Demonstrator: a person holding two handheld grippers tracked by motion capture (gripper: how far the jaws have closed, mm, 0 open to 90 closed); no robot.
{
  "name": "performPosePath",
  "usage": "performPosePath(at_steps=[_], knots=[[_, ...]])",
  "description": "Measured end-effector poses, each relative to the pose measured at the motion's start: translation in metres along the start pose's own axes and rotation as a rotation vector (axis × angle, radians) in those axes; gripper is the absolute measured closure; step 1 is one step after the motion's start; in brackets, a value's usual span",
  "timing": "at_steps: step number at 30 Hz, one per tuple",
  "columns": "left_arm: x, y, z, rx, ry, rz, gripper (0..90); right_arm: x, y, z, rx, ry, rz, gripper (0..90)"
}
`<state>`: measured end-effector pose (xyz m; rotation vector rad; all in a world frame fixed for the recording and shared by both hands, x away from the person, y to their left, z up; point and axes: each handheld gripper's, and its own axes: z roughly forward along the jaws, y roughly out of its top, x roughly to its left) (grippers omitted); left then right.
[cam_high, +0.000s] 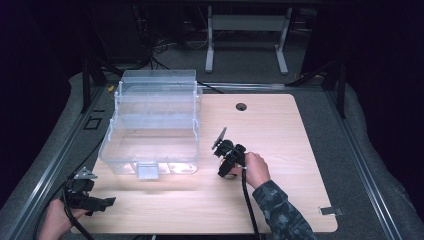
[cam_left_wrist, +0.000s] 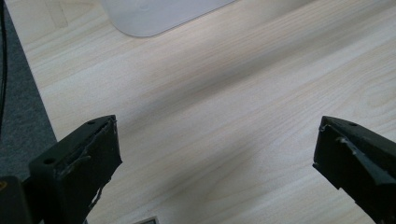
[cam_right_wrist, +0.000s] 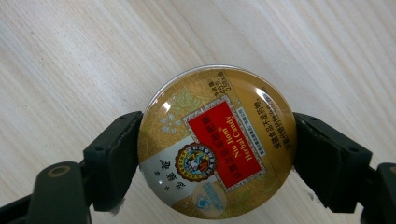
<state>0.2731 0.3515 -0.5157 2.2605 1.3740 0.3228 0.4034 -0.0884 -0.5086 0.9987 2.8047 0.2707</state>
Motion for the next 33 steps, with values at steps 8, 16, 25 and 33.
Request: performPosePath(at_steps=[8,16,25,33], knots=[[-0.001,0.002,0.000,0.005,0.005,0.008,0.9,-0.010,-0.016,-0.011,0.002,-0.017,0.033,20.1],[-0.001,0.003,-0.002,0.010,0.006,0.017,1.3,-0.019,-0.032,-0.020,-0.006,-0.032,0.066,20.1],[-0.001,0.002,-0.002,0.009,0.007,0.011,1.3,-0.035,-0.054,-0.030,-0.002,-0.061,0.112,20.1],[-0.001,0.002,-0.002,0.010,0.006,0.012,1.4,-0.053,-0.075,-0.041,0.042,-0.087,0.162,20.1]])
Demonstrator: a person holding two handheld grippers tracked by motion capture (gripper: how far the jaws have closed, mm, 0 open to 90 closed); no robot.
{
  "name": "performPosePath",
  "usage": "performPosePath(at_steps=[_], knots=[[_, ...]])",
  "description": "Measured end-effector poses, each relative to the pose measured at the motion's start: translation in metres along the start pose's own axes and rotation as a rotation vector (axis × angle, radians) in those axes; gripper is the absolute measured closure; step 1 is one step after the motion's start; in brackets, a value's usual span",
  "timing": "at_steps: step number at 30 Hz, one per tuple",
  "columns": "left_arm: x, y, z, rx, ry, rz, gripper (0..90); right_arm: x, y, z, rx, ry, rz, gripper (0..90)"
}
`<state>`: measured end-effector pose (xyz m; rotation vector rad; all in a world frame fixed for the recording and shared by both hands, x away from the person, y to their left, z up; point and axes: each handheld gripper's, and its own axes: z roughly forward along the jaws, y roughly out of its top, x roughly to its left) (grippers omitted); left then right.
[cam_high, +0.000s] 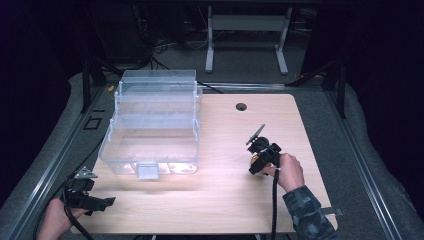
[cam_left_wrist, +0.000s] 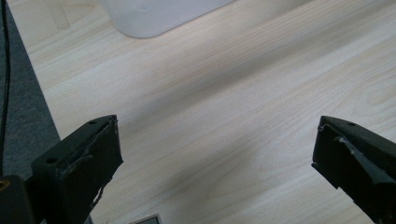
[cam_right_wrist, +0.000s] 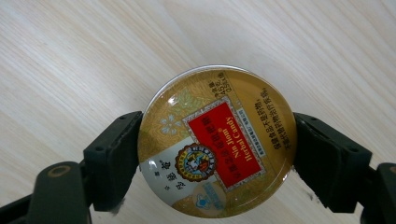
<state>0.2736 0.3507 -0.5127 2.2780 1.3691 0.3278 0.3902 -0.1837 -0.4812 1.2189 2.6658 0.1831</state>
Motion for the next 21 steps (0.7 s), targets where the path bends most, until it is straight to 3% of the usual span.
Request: performPosePath(at_steps=[3,7,8,9,11,12,13,14,16,17,20,21], knots=[[0.000,0.000,0.000,-0.001,0.001,0.001,1.4,-0.009,-0.008,-0.001,0.004,-0.023,0.026,20.1],[-0.001,0.000,0.000,-0.002,-0.001,0.001,1.4,-0.019,-0.018,-0.005,0.036,-0.146,0.054,20.1],[-0.001,-0.001,0.001,0.000,-0.001,0.000,1.4,-0.025,-0.022,-0.004,0.013,-0.042,0.070,20.1],[-0.001,-0.001,0.001,0.001,-0.002,0.001,1.4,-0.028,-0.024,-0.004,0.018,-0.063,0.077,20.1],[-0.001,-0.002,0.002,0.004,-0.003,0.003,1.6,-0.035,-0.029,-0.003,0.013,-0.041,0.098,20.1],[-0.001,-0.002,0.002,0.004,-0.005,0.004,1.6,-0.040,-0.032,0.000,-0.030,0.030,0.115,20.1],[-0.001,-0.002,0.002,0.004,-0.005,0.004,1.6,-0.040,-0.032,0.000,-0.030,0.030,0.115,20.1],[-0.001,-0.003,0.002,0.003,-0.004,-0.002,1.6,-0.046,-0.037,0.000,-0.013,-0.021,0.130,20.1],[0.000,-0.003,0.001,0.005,-0.002,-0.001,1.6,-0.053,-0.041,0.000,0.006,-0.003,0.148,20.1],[0.000,-0.004,0.001,0.004,-0.002,-0.001,1.6,-0.056,-0.044,0.001,-0.005,-0.027,0.162,20.1],[0.001,-0.004,0.001,0.004,-0.004,-0.003,1.6,-0.064,-0.049,0.003,0.001,-0.033,0.183,20.1],[0.001,-0.005,0.001,0.004,-0.002,-0.005,1.6,-0.072,-0.055,0.006,0.010,-0.035,0.210,20.1]])
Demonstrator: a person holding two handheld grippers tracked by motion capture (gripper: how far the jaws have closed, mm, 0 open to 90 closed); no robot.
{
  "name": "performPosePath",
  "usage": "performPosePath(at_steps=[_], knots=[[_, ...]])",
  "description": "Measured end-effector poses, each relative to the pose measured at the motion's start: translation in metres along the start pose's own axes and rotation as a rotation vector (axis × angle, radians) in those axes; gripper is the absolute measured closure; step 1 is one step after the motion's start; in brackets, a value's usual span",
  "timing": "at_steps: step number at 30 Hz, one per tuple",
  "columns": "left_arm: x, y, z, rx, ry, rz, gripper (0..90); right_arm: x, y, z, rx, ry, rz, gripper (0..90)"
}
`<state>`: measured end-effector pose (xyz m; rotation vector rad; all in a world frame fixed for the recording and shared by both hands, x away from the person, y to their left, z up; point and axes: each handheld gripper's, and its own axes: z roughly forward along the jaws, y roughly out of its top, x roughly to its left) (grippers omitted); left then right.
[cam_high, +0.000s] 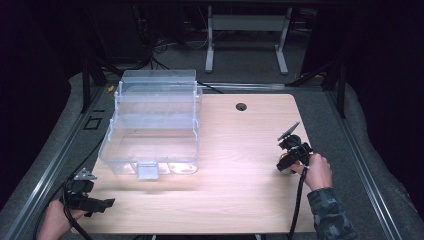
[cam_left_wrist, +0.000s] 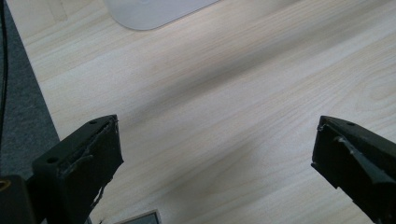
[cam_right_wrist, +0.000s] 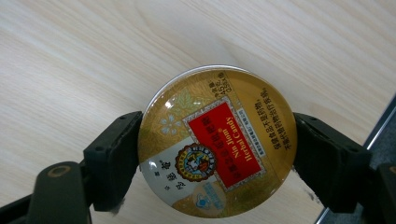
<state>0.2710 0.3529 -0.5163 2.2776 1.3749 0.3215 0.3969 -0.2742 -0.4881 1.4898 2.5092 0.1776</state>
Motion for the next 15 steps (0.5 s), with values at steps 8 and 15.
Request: performPosePath(at_steps=[8,15], knots=[[-0.001,-0.001,0.003,0.003,-0.006,-0.001,1.6,-0.029,-0.014,0.017,0.046,-0.003,0.072,20.1],[-0.001,-0.001,0.003,-0.002,-0.005,-0.002,1.6,-0.041,-0.021,0.031,0.088,-0.048,0.108,20.1]])
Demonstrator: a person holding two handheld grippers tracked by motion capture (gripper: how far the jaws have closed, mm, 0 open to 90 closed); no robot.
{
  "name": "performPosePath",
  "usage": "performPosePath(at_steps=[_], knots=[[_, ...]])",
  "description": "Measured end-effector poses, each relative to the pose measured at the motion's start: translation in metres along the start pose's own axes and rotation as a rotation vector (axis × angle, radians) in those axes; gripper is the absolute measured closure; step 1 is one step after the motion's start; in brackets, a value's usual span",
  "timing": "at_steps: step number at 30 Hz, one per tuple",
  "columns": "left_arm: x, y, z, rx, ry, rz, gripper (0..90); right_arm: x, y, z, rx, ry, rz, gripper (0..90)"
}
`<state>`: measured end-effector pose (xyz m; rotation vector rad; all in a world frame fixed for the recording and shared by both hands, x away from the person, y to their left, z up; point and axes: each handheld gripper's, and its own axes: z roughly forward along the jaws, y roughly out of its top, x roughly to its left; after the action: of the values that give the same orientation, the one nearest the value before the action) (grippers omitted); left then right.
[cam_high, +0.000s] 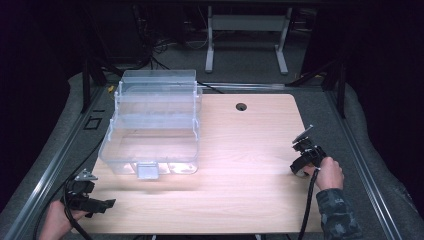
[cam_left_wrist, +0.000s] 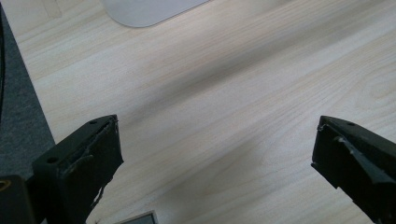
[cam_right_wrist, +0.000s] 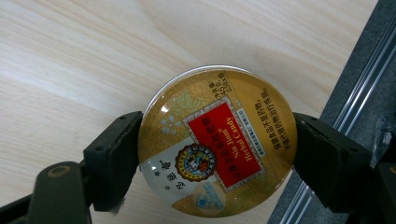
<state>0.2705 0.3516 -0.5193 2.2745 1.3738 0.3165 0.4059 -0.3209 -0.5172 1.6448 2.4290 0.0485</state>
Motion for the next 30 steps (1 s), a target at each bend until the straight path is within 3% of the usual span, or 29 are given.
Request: performPosePath(at_steps=[11,13,16,25,27,28,29,30], knots=[[0.000,0.000,0.000,0.004,-0.001,0.001,1.6,-0.008,-0.002,0.008,0.025,0.006,0.033,19.9],[0.000,0.000,0.000,0.003,-0.002,0.003,1.6,-0.009,-0.002,0.008,0.030,0.035,0.037,19.5],[0.000,0.000,0.000,0.003,-0.002,0.002,1.6,-0.010,-0.003,0.006,0.021,0.038,0.038,14.5],[0.003,-0.001,-0.005,0.000,0.005,-0.006,1.5,-0.004,-0.011,-0.014,-0.089,0.060,0.044,6.6],[0.004,0.000,-0.007,-0.007,0.008,-0.012,1.5,0.006,-0.017,-0.025,-0.145,0.070,0.031,5.0],[0.004,0.000,-0.007,-0.011,0.009,-0.015,1.5,0.009,-0.019,-0.028,-0.161,0.097,0.019,4.7],[0.005,0.001,-0.008,-0.010,0.010,-0.014,1.5,0.016,-0.021,-0.031,-0.170,0.045,0.009,4.5],[0.005,0.001,-0.009,-0.011,0.011,-0.017,1.5,0.019,-0.023,-0.033,-0.189,0.120,-0.004,4.2]])
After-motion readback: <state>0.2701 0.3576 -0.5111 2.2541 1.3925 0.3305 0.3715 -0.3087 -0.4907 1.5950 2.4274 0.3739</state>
